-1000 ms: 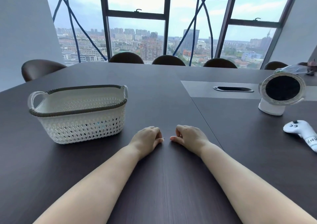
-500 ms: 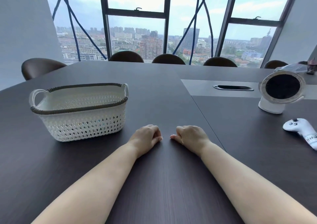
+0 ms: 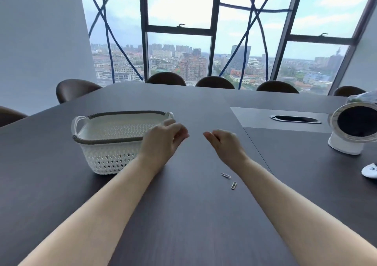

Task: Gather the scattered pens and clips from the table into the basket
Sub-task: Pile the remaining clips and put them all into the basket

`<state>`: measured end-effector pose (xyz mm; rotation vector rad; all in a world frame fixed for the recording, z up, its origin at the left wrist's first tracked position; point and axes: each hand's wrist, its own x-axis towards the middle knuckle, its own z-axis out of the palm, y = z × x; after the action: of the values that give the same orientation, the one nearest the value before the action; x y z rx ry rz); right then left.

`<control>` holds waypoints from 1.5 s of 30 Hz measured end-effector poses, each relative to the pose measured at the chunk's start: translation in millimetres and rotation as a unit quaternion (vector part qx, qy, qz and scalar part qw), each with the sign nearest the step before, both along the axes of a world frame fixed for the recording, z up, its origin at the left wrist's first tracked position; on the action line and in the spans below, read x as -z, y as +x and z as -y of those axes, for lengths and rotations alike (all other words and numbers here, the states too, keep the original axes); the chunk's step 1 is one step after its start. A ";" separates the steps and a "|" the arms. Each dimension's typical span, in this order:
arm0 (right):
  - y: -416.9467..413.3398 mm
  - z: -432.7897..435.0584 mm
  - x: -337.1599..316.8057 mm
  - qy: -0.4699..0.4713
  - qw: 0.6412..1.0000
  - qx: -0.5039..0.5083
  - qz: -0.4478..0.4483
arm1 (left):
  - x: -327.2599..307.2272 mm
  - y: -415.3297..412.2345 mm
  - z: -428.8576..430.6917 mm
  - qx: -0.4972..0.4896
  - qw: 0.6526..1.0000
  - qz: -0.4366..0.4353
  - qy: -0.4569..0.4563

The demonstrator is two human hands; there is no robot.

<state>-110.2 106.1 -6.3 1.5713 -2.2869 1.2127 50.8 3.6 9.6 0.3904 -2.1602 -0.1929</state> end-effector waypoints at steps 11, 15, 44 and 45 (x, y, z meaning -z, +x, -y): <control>82.8 156.1 -50.4 0.002 0.997 -0.081 -0.012 | -25.8 106.5 113.1 -0.140 0.968 0.175 0.112; 79.5 159.4 -42.4 0.061 0.992 -0.105 -0.027 | -22.7 117.9 115.1 -0.121 0.966 0.195 0.120; -43.6 -96.9 66.0 0.164 0.985 -0.016 0.057 | 80.7 -78.3 -30.6 0.107 0.919 0.378 -0.027; -43.9 -96.8 65.6 0.162 0.985 -0.015 0.060 | 78.9 -76.3 -29.4 0.099 0.924 0.368 -0.027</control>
<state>-154.1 202.9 -71.9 1.6777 -2.6581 1.0071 -25.5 32.9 -69.3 0.2264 -2.9459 -0.1030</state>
